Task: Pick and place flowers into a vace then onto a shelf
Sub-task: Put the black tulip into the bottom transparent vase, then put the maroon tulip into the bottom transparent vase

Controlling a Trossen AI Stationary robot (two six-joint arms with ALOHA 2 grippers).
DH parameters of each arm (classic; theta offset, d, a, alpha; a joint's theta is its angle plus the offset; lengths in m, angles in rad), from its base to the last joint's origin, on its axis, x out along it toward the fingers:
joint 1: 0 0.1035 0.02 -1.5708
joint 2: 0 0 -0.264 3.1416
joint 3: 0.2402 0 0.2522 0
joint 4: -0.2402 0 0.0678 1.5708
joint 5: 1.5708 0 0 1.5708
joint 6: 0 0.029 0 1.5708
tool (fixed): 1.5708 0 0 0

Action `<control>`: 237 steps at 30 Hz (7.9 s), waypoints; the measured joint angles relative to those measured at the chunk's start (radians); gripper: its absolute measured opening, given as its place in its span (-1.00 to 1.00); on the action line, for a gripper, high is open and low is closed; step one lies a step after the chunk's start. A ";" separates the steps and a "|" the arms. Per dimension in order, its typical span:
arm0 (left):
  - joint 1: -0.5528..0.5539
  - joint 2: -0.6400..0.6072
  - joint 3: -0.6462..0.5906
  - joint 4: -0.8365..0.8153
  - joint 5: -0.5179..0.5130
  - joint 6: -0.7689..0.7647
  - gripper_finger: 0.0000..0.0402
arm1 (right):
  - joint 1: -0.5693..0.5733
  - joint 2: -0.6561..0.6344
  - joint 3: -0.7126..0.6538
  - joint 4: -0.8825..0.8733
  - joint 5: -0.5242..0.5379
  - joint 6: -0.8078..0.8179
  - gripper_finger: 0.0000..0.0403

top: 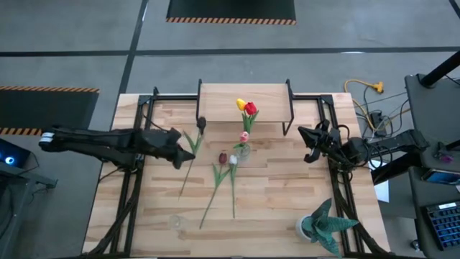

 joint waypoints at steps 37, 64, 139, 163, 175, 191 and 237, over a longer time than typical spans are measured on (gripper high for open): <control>-0.363 -0.141 0.002 0.477 0.317 0.530 -1.00 | 0.000 -0.001 0.000 -0.005 0.131 0.136 -0.96; -0.407 0.039 -0.023 0.530 0.345 0.683 -1.00 | 0.000 -0.001 0.000 -0.002 0.157 0.210 -0.96; -0.435 -0.033 -0.340 0.912 0.349 0.232 0.11 | 0.001 0.001 0.140 -0.064 0.198 0.056 -0.96; -0.374 -0.366 -0.337 0.658 0.281 0.236 0.11 | 0.001 0.002 0.139 -0.120 0.174 0.103 -0.96; -0.372 -0.509 -0.327 0.599 0.115 0.262 0.11 | 0.001 0.003 0.139 -0.120 0.172 0.102 -0.96; -0.372 -0.160 0.196 0.410 -0.526 0.689 0.11 | 0.001 0.003 0.139 -0.117 0.172 0.107 -0.96; -0.193 0.861 1.128 -0.800 -0.399 -0.142 0.11 | 0.001 0.001 0.150 -0.147 0.093 0.119 -0.96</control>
